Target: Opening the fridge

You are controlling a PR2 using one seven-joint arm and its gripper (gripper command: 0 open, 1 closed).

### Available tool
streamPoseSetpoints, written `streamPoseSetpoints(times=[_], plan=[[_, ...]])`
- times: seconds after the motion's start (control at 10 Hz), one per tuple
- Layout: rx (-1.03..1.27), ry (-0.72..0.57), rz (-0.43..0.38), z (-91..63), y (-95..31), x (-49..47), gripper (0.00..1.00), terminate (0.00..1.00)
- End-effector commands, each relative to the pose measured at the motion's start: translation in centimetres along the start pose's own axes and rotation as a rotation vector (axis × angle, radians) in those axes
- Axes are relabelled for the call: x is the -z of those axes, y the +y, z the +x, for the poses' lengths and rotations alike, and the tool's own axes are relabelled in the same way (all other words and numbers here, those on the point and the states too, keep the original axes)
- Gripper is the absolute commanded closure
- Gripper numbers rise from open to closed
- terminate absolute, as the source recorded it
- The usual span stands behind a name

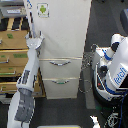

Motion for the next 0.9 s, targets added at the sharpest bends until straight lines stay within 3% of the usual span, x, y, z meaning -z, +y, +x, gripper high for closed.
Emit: streamPoseSetpoints(times=[0.1, 0.9], plan=[[0.101, 0.063, -0.047, 1.1, -1.4, 2.7, 1.00, 0.00], [0.110, 0.055, -0.040, -0.2, -0.8, 2.5, 1.00, 0.00]])
